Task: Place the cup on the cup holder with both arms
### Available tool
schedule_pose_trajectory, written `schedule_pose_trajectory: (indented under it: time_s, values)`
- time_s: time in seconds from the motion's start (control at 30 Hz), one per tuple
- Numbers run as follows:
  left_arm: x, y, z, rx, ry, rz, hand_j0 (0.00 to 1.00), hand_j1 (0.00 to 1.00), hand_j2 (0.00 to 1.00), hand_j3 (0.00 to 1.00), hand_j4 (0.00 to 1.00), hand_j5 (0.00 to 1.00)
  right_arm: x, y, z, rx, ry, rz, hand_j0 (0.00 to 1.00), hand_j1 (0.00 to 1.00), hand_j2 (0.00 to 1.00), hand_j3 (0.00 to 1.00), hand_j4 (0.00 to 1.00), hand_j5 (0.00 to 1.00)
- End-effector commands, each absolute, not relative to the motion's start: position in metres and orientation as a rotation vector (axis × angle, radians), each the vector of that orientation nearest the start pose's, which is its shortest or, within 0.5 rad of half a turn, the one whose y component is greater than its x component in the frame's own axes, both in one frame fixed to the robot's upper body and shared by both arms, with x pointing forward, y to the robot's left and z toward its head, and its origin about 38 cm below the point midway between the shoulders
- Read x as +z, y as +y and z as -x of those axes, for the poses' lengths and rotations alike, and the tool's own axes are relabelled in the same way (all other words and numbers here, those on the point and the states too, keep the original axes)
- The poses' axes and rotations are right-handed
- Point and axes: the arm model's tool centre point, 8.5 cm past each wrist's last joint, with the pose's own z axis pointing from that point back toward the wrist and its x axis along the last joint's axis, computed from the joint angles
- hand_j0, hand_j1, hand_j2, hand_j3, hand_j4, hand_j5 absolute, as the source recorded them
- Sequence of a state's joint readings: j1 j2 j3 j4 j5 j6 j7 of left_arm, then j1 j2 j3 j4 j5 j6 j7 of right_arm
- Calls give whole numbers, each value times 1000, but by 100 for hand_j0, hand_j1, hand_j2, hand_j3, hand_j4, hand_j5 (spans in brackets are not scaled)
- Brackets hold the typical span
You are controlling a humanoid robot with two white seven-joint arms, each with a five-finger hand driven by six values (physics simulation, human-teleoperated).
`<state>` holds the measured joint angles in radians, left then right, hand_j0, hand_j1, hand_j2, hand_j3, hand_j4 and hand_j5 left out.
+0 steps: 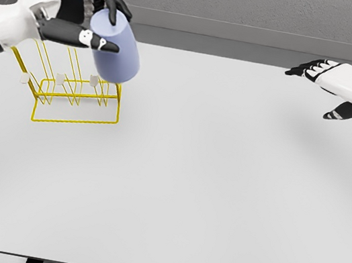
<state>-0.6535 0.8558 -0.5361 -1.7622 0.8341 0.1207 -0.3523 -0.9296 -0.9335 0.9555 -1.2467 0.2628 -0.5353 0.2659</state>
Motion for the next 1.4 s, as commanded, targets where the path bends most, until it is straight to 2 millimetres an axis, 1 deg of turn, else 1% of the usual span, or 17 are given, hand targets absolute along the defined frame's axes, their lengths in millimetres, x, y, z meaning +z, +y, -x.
schedule_pose_trajectory:
  time_s: [0.0,0.13,0.2,0.43,0.63,0.8,0.87,1.0,1.1,1.27,1.3,1.37]
  values:
    - [318,273,-423,-891,-1635,421,24,24,24,24,24,24,252,-355,-475,1899,-1424,571,100,100,100,100,100,100]
    - [319,279,-423,-892,-1630,404,24,24,24,24,24,24,252,-355,-476,1900,-1421,569,100,100,100,100,100,100]
    - [324,285,-422,-893,-1635,387,24,24,24,24,24,24,252,-355,-476,1901,-1419,568,100,100,100,100,100,100]
    - [325,289,-422,-887,-1634,377,24,24,24,24,24,24,252,-355,-475,1901,-1418,570,100,100,100,100,100,100]
    - [318,293,-424,-870,-1598,360,24,24,24,24,24,24,252,-355,-475,1901,-1418,570,100,100,100,100,100,100]
    - [317,297,-424,-868,-1588,349,24,24,24,24,24,24,252,-355,-475,1901,-1418,570,100,100,100,100,100,100]
    - [316,303,-424,-863,-1578,331,24,24,24,24,24,24,252,-355,-475,1901,-1418,570,100,100,100,100,100,100]
    - [316,302,-424,-863,-1578,330,24,24,24,24,24,24,252,-355,-475,1901,-1418,570,100,100,100,100,100,100]
    - [310,303,-424,-859,-1567,328,24,24,24,24,24,24,252,-355,-475,1901,-1418,570,100,100,100,100,100,100]
    - [309,302,-423,-858,-1565,333,24,24,24,24,24,24,252,-355,-475,1901,-1418,570,100,100,100,100,100,100]
    - [305,302,-422,-854,-1557,340,24,24,24,24,24,24,252,-355,-475,1901,-1418,570,100,100,100,100,100,100]
    - [304,303,-422,-856,-1554,341,24,24,24,24,24,24,252,-355,-475,1901,-1418,570,100,100,100,100,100,100]
